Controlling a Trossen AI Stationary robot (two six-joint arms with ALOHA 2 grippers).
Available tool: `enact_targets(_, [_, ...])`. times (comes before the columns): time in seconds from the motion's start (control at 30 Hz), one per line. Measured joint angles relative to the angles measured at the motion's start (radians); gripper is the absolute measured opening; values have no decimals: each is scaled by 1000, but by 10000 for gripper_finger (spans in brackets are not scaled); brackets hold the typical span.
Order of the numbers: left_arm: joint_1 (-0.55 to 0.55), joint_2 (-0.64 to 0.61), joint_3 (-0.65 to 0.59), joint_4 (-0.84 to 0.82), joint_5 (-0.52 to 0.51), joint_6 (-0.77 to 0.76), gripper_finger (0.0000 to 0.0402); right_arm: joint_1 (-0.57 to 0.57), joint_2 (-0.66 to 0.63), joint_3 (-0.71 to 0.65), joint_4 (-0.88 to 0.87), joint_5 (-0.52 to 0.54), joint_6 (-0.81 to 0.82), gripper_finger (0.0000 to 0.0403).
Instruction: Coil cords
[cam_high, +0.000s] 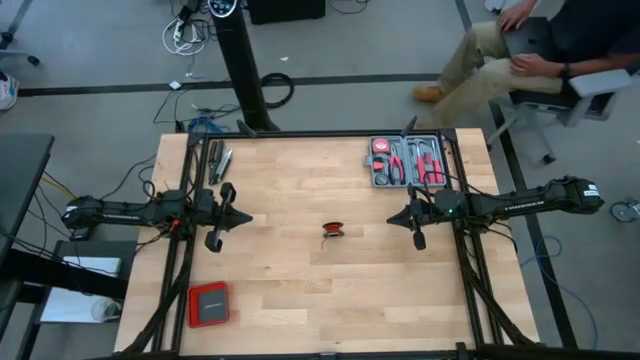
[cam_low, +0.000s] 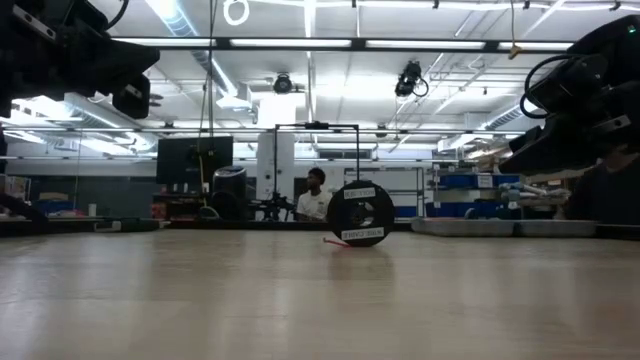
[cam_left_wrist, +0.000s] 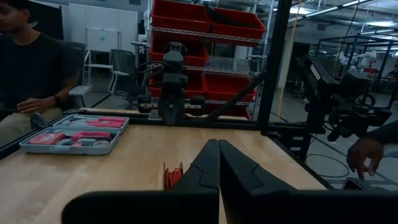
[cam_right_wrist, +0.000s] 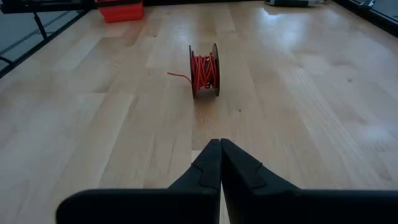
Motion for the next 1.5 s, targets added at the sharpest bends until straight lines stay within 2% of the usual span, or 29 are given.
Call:
enact_targets(1.3, [0,0,0,32,0,6,4,0,0,0,0,0,-1,7])
enact_targets(1.5, [0,0,0,31,-6,7,4,-9,2,0,78,78,-85,7])
